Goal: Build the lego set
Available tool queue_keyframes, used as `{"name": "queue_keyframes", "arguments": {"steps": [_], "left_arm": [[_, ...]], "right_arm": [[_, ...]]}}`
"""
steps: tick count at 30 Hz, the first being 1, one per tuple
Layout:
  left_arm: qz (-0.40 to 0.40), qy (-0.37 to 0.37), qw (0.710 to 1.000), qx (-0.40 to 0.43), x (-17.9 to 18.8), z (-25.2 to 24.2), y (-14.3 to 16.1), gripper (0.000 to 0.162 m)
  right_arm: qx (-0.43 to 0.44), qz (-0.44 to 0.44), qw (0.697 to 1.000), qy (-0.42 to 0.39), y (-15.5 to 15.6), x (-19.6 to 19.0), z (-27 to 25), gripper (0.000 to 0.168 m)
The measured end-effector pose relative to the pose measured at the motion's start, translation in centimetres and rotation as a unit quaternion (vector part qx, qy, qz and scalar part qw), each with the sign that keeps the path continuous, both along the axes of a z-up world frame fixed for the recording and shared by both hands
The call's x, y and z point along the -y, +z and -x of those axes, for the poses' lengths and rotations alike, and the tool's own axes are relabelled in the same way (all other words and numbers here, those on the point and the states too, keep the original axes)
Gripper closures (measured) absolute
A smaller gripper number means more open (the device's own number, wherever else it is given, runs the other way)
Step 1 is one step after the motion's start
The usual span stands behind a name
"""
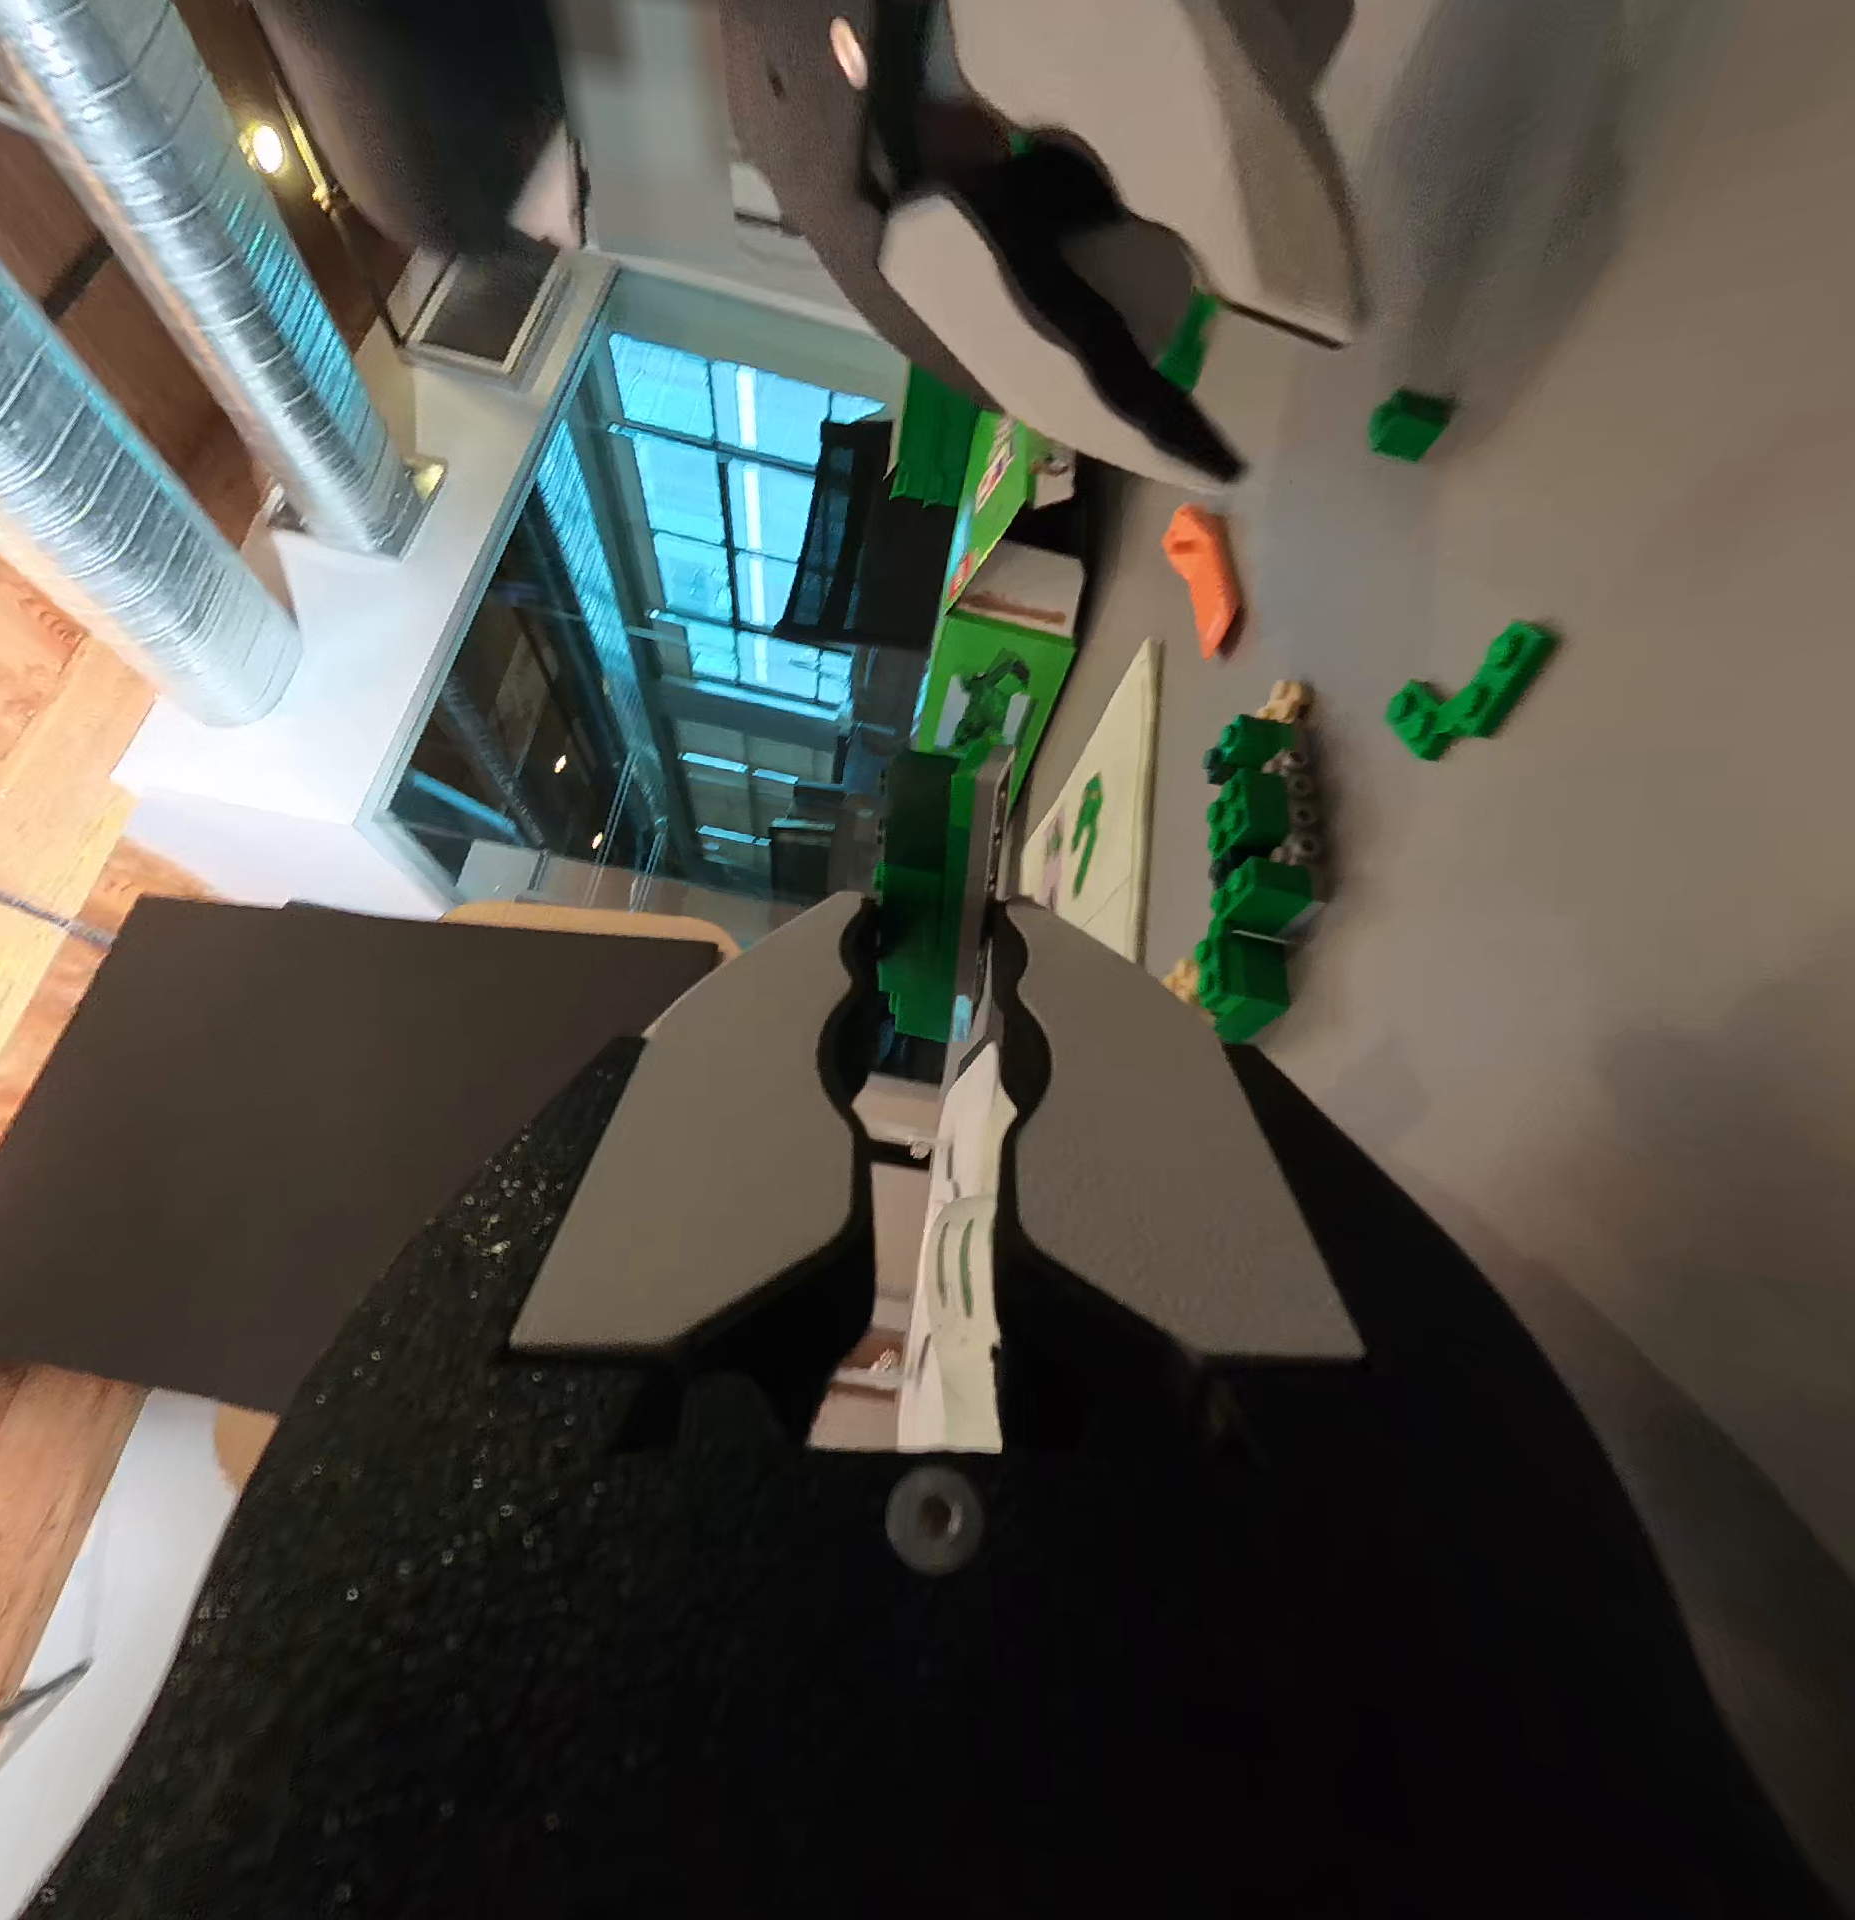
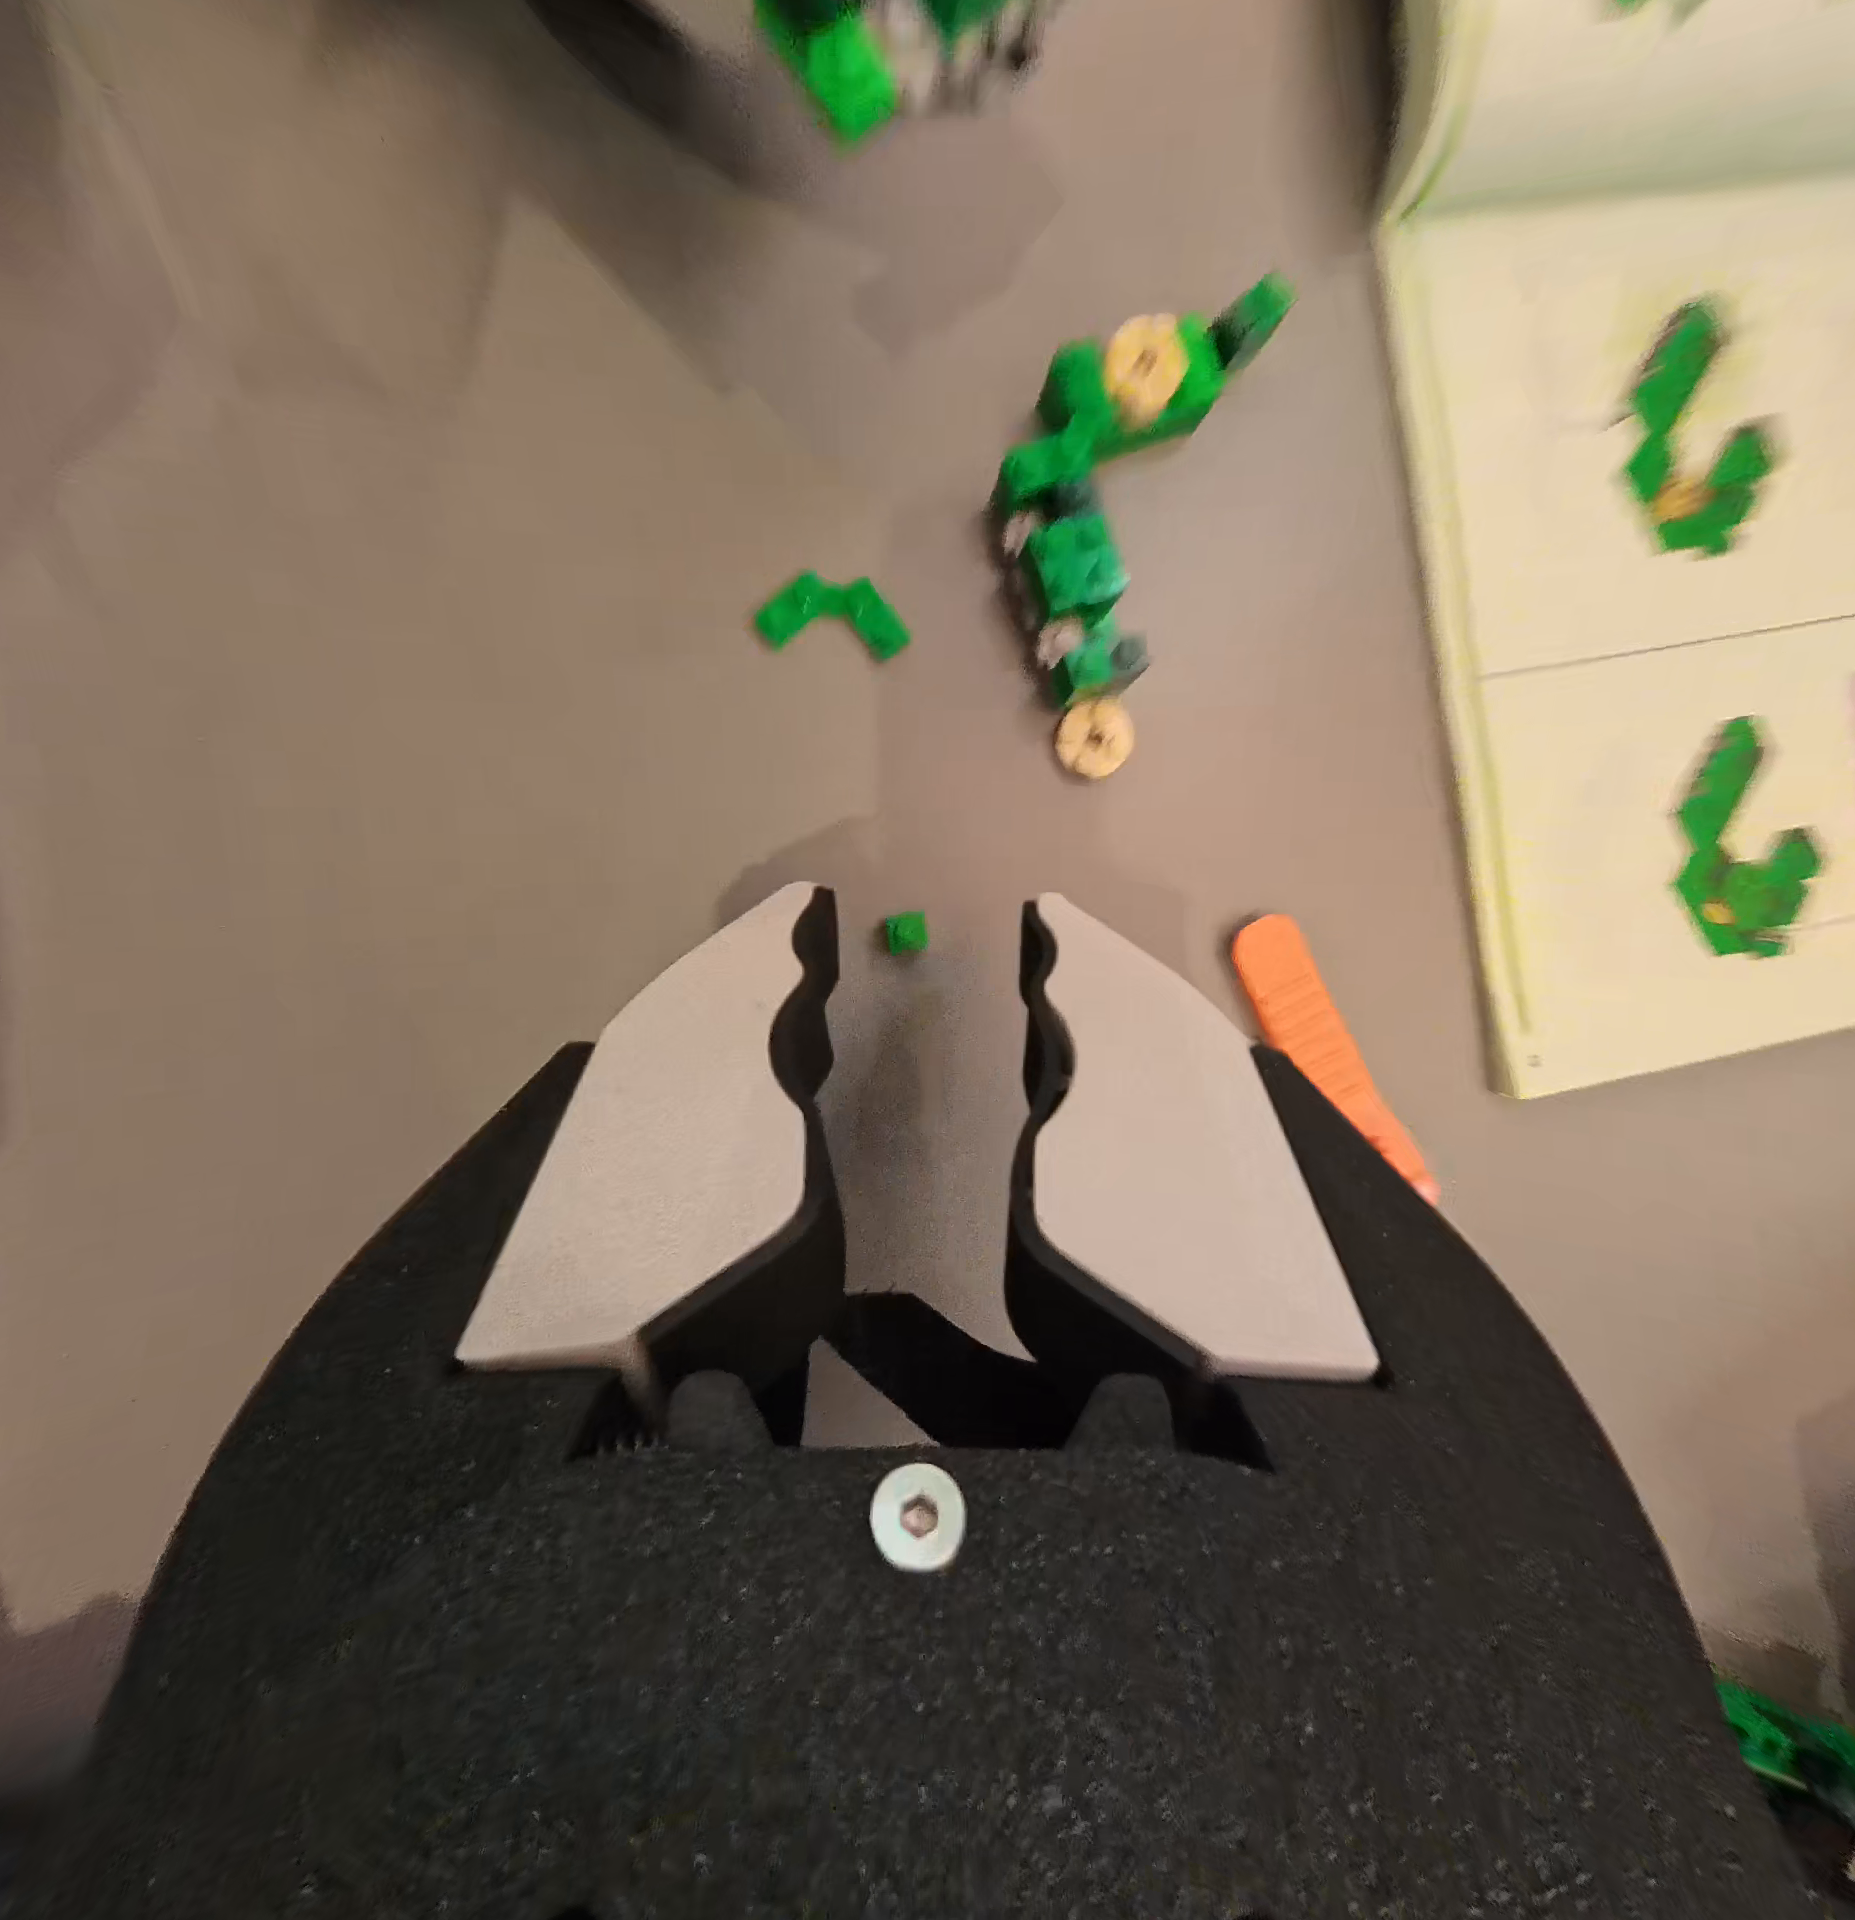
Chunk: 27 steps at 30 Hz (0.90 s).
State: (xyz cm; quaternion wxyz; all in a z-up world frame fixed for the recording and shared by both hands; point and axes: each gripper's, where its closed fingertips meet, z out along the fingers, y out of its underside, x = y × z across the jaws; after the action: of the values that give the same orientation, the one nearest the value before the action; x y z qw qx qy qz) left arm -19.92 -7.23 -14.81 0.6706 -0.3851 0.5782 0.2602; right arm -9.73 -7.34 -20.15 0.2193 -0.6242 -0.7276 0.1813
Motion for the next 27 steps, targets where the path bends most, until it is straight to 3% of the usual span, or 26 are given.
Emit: {"name": "queue_keyframes", "arguments": {"steps": [4, 7, 12, 21, 25, 27], "left_arm": [[-0.024, 0.043, 0.999, 0.002, -0.4, 0.4, 0.7, 0.142], [-0.039, 0.056, 0.998, -0.008, -0.3, 0.2, 0.9, 0.142], [-0.046, 0.064, 0.997, -0.015, -0.3, 0.1, 1.0, 0.142], [-0.06, 0.046, 0.997, -0.015, 0.2, -0.5, 1.1, 0.141], [-0.067, 0.036, 0.997, 0.009, 0.3, -0.6, 1.8, 0.112], [-0.073, 0.028, 0.997, -0.012, 0.5, -0.9, 1.4, 0.124]], "right_arm": [[-0.206, 0.009, 0.976, -0.075, 5.1, 0.7, 4.7, 0.13], [-0.289, 0.038, 0.95, -0.113, 5.9, 2.2, 7.9, 0.124], [-0.3, 0.031, 0.94, -0.157, 5.0, 2.3, 9.7, 0.13], [-0.318, 0.022, 0.934, -0.162, 5.3, 2.2, 9.7, 0.148], [-0.315, 0.013, 0.936, -0.154, 5.3, 2.2, 9.6, 0.148], [-0.314, 0.032, 0.937, -0.15, 5.0, 2.4, 9.7, 0.148]]}}
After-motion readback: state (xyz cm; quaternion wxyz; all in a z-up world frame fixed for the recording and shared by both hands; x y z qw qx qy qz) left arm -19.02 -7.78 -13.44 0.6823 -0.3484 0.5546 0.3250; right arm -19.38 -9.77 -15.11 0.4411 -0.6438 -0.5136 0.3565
